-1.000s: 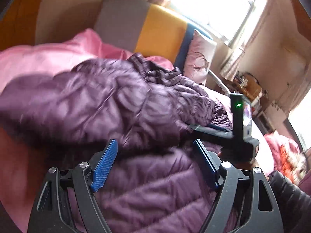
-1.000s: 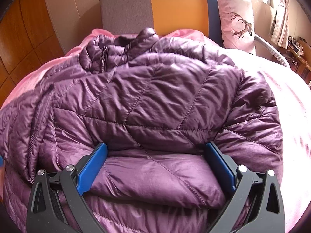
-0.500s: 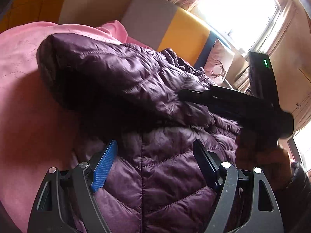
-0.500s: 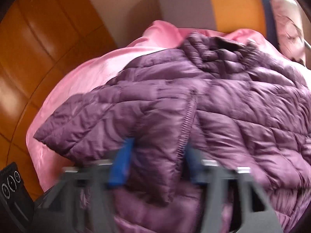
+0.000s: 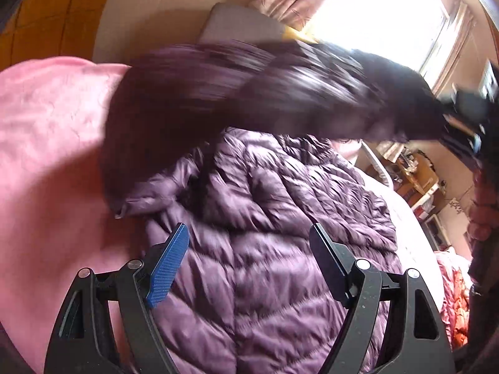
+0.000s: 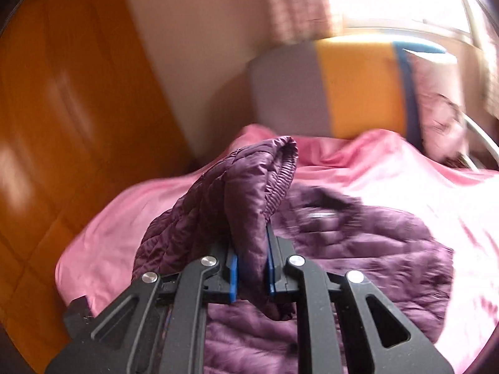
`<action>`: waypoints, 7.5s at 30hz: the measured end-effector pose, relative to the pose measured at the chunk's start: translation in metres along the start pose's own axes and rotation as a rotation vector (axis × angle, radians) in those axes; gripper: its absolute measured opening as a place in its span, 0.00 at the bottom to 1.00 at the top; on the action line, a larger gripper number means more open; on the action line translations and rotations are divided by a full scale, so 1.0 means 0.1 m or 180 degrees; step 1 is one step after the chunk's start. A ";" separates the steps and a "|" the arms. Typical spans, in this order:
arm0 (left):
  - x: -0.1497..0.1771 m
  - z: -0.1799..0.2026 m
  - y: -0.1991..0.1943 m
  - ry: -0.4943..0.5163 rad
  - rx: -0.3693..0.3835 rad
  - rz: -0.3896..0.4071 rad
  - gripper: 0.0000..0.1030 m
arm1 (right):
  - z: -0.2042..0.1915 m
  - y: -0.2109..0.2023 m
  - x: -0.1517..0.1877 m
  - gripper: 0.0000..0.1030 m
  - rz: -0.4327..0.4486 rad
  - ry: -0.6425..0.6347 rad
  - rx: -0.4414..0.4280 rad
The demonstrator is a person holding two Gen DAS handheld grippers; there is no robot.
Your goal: Fold large clothes
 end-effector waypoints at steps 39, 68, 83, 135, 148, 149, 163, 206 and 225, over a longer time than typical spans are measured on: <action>-0.39 0.09 1.20 0.0241 -0.0366 -0.0286 0.75 | 1.58 0.72 1.13 0.91 -0.0541 0.0077 0.1044; -0.61 0.25 1.42 0.0400 -0.0697 -0.0160 0.75 | 1.01 1.58 0.91 0.90 -0.0651 -0.0386 0.0953; -0.56 0.42 1.00 0.0503 -0.0879 -0.0087 0.80 | 1.13 1.26 0.85 0.98 -0.0694 -0.0078 0.0752; 1.64 -0.75 -1.04 -0.0290 -0.0275 -0.0807 0.53 | 1.09 -1.83 3.15 0.91 -0.1120 0.0957 0.0219; 1.12 -0.65 -1.58 -0.0494 0.0629 -0.0492 0.05 | 0.87 -2.10 2.49 0.12 -0.0678 0.1017 -0.0613; 1.04 -0.63 -1.60 -0.0511 0.0700 -0.0430 0.05 | 0.89 -2.17 2.42 0.11 -0.0548 0.1075 -0.0697; -0.27 -0.54 -0.79 -0.0812 0.0937 -0.0290 0.05 | 1.64 -1.35 1.34 0.21 -0.0002 0.1738 -0.0648; 1.02 -0.73 -1.38 -0.0152 -0.0011 -0.0607 0.76 | 1.18 -1.89 2.20 0.54 -0.0716 0.0645 0.0229; 0.37 -0.17 -0.74 0.0801 -0.0026 -0.0242 0.73 | 1.06 -0.87 2.12 0.16 -0.0772 -0.0733 0.1265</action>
Point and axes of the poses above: each gripper's, at about its wrist camera, not at the fingertips, and y roughly the way its jaws point, z to its right, x to its underside, the point moved 2 cm from there along y, roughly the way its jaws point, and after that the axes turned 9 degrees about -x, right-handed, at the moved point
